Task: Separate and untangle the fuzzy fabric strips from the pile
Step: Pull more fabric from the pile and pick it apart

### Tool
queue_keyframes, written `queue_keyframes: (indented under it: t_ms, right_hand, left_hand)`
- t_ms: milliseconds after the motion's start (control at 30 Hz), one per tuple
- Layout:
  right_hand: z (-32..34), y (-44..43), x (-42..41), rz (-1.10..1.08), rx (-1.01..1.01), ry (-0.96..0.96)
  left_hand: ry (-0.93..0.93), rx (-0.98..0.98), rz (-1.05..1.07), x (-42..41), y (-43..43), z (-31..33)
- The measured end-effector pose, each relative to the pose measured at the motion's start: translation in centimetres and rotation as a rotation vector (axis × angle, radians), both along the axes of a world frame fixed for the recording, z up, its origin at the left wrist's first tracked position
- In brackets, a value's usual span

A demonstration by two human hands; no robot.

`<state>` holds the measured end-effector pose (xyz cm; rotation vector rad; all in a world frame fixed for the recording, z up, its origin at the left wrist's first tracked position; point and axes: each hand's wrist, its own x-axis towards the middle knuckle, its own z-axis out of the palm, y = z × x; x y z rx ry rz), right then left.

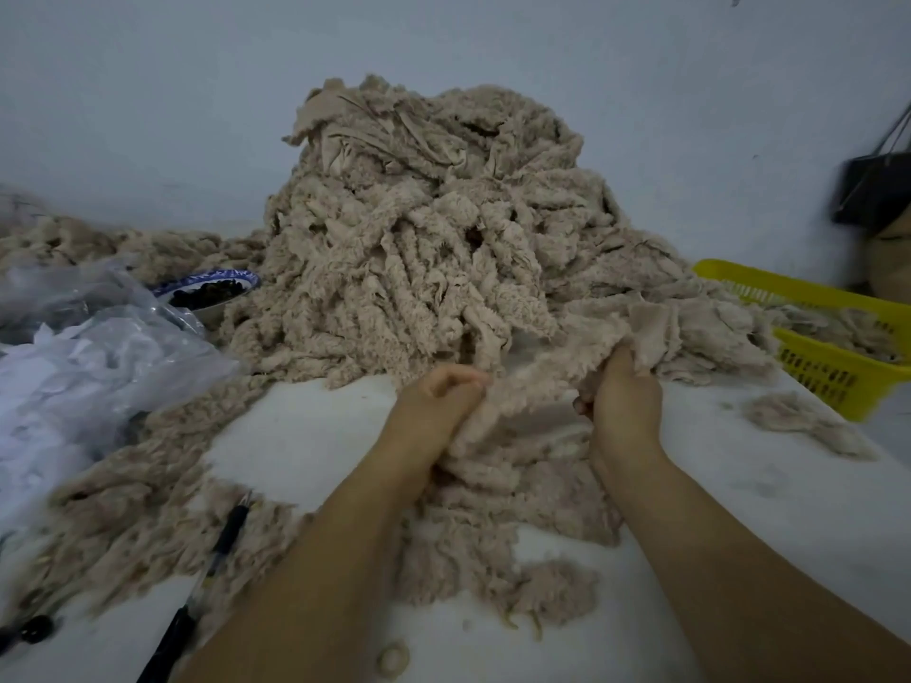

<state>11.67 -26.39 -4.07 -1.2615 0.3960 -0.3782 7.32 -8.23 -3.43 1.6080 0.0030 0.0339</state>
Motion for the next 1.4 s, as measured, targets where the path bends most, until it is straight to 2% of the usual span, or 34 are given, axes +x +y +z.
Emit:
queue_keyframes:
  t_ms: [67,133,200,267,333,400,500,633,700,800,867,967,1267,1400]
  right_hand:
    - [0.0,0.1,0.1,-0.007,0.083,0.018]
    - [-0.1,0.4,0.1,0.0,0.117,0.021]
    - [0.0,0.6,0.0,-0.003,0.153,0.01]
    - [0.2,0.5,-0.1,-0.009,0.186,0.007]
    - [0.5,0.4,-0.3,0.005,0.108,0.005]
    - [0.7,0.5,-0.7,0.048,-0.099,-0.026]
    - [0.8,1.7,-1.9,0.194,-0.398,-0.184]
    - [0.3,3.1,-3.0,0.509,-0.565,-0.297]
    - [0.2,3.3,-3.2,0.522,-0.641,-0.374]
    - [0.5,3.3,-3.0,0.411,-0.774,-0.552]
    - [0.4,3.6,-2.9,0.442,-0.881,-0.526]
    - [-0.4,4.2,-2.6,0.495,-1.034,-0.389]
    - [0.2,4.1,-2.9,0.424,-0.946,-0.339]
    - [0.8,2.7,-2.6,0.243,-0.617,-0.36]
  left_hand:
    - [0.134,-0.605,-0.088,-0.2,1.0,0.9]
    - [0.148,-0.983,-0.117,0.0,2.0,1.2]
    - [0.049,-1.185,-0.125,0.3,2.4,1.3]
    - [-0.002,-1.282,-0.094,0.7,2.4,1.1]
    - [-0.001,-1.363,-0.086,0.7,2.5,0.8]
    - [0.016,-1.393,-0.121,0.7,2.6,0.6]
    - [0.06,-1.322,-0.166,0.4,2.0,1.0]
    - [0.064,-1.126,-0.187,0.5,1.0,0.9]
    - [0.031,-1.034,-0.151,0.7,0.8,0.8]
    - [-0.006,-0.936,-0.117,0.8,0.7,0.8]
    - [-0.018,-0.839,-0.096,0.7,0.5,0.7]
    - [-0.03,-0.746,-0.061,0.6,0.0,0.5]
    - [0.006,-1.043,0.093,1.5,0.7,0.2]
    - [-0.066,-1.268,0.198,1.8,2.6,0.8]
